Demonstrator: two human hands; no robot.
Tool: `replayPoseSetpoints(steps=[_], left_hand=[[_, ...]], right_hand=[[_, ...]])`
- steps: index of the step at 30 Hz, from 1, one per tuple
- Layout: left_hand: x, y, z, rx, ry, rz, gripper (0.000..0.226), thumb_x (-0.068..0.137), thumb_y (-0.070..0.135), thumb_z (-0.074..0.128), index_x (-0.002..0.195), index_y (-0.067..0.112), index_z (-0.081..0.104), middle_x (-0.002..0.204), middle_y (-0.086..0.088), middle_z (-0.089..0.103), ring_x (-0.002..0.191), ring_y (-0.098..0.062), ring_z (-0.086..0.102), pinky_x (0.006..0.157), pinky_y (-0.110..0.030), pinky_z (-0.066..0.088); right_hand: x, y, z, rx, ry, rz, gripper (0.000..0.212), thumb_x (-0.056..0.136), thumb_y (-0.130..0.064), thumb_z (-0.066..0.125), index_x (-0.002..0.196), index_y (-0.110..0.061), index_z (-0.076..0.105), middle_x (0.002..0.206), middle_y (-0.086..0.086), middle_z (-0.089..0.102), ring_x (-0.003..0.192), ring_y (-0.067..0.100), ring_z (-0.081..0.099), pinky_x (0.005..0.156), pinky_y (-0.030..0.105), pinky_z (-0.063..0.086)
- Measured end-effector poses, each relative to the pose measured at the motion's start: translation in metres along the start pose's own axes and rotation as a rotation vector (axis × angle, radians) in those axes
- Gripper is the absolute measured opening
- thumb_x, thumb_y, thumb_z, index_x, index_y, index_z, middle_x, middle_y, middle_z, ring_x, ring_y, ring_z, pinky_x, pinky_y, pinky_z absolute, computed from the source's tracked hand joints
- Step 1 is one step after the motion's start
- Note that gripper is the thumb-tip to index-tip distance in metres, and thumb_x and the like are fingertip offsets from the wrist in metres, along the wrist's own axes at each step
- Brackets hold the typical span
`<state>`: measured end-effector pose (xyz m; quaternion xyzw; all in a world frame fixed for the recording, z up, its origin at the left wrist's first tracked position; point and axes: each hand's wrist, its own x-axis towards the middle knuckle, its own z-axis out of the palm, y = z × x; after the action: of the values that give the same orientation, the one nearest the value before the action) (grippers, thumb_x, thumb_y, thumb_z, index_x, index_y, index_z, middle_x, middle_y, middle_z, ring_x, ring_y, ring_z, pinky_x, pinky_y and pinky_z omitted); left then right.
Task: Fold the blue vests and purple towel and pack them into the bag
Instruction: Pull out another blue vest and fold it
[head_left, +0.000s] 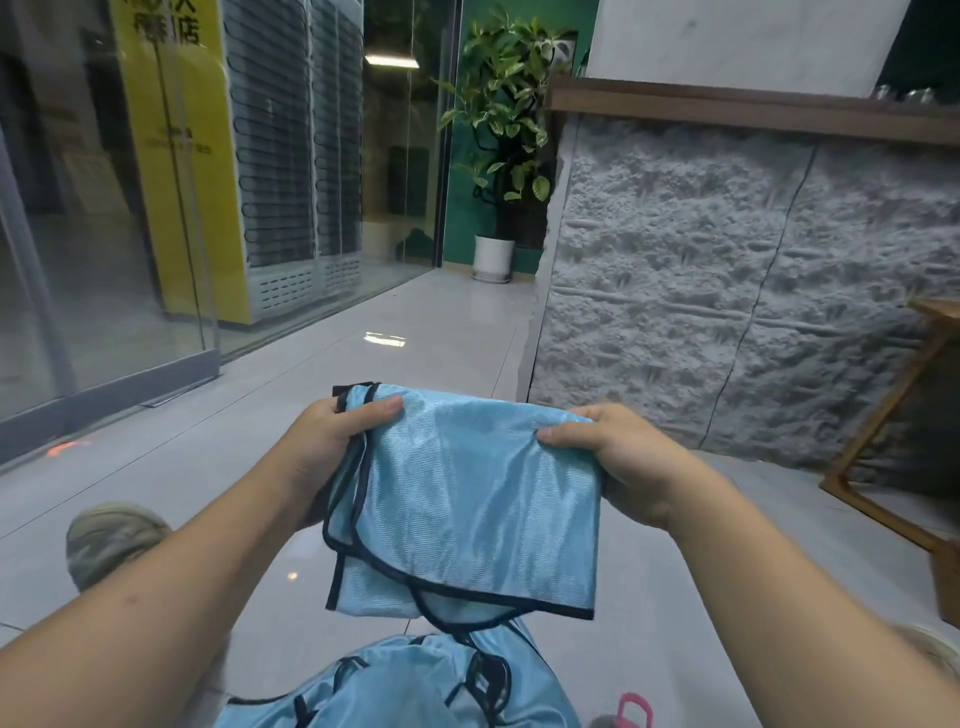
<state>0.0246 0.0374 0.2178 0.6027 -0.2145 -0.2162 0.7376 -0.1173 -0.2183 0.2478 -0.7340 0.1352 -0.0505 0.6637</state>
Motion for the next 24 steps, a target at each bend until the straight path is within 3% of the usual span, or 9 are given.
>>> replayPoseSetpoints(steps=[5, 9, 12, 15, 19, 24], left_hand=[[0.0, -0.006, 0.0, -0.03, -0.157, -0.075, 0.045, 0.075, 0.003, 0.082, 0.117, -0.001, 0.069, 0.113, -0.028, 0.073, 0.097, -0.043, 0.074, 0.078, -0.046, 0.063], [0.004, -0.015, 0.003, -0.077, -0.065, -0.106, 0.045, 0.082, -0.005, 0.076, 0.123, 0.002, 0.062, 0.115, -0.027, 0.073, 0.1, -0.045, 0.073, 0.078, -0.049, 0.062], [0.008, -0.025, 0.003, -0.117, -0.016, -0.125, 0.055, 0.082, -0.004, 0.078, 0.132, 0.002, 0.056, 0.119, -0.028, 0.072, 0.103, -0.047, 0.072, 0.079, -0.052, 0.061], [0.012, -0.033, 0.001, -0.123, 0.015, -0.15, 0.057, 0.082, -0.003, 0.079, 0.133, 0.003, 0.055, 0.12, -0.028, 0.071, 0.103, -0.047, 0.073, 0.079, -0.052, 0.061], [0.006, -0.046, -0.004, -0.138, 0.061, -0.205, 0.057, 0.082, -0.002, 0.08, 0.133, 0.003, 0.055, 0.117, -0.026, 0.073, 0.1, -0.044, 0.074, 0.077, -0.05, 0.061], [-0.014, -0.07, -0.007, -0.138, 0.117, -0.298, 0.05, 0.084, -0.004, 0.077, 0.13, 0.0, 0.058, 0.112, -0.024, 0.075, 0.098, -0.042, 0.076, 0.074, -0.048, 0.063]], right_hand=[[0.005, 0.017, 0.007, 0.19, 0.067, 0.027, 0.023, 0.103, -0.01, 0.063, 0.12, 0.001, 0.072, 0.115, 0.019, 0.077, 0.105, 0.034, 0.076, 0.089, 0.042, 0.059], [0.01, 0.028, 0.017, 0.401, 0.173, 0.16, 0.027, 0.098, -0.012, 0.069, 0.119, 0.007, 0.07, 0.111, 0.023, 0.077, 0.101, 0.038, 0.076, 0.087, 0.05, 0.061], [0.013, 0.037, 0.022, 0.524, 0.11, 0.274, 0.042, 0.086, -0.016, 0.078, 0.118, 0.008, 0.07, 0.116, 0.024, 0.075, 0.099, 0.038, 0.076, 0.089, 0.052, 0.059], [0.013, 0.043, 0.025, 0.423, 0.033, 0.299, 0.044, 0.075, -0.005, 0.079, 0.117, 0.008, 0.07, 0.114, 0.023, 0.076, 0.097, 0.038, 0.075, 0.091, 0.052, 0.059], [0.011, 0.05, 0.028, 0.319, 0.099, 0.241, 0.023, 0.095, -0.007, 0.071, 0.117, 0.001, 0.071, 0.11, 0.018, 0.078, 0.099, 0.034, 0.077, 0.086, 0.047, 0.062], [0.003, 0.08, 0.04, 0.276, 0.161, 0.274, 0.021, 0.101, -0.011, 0.067, 0.118, 0.0, 0.068, 0.11, 0.02, 0.078, 0.103, 0.037, 0.076, 0.085, 0.049, 0.063]])
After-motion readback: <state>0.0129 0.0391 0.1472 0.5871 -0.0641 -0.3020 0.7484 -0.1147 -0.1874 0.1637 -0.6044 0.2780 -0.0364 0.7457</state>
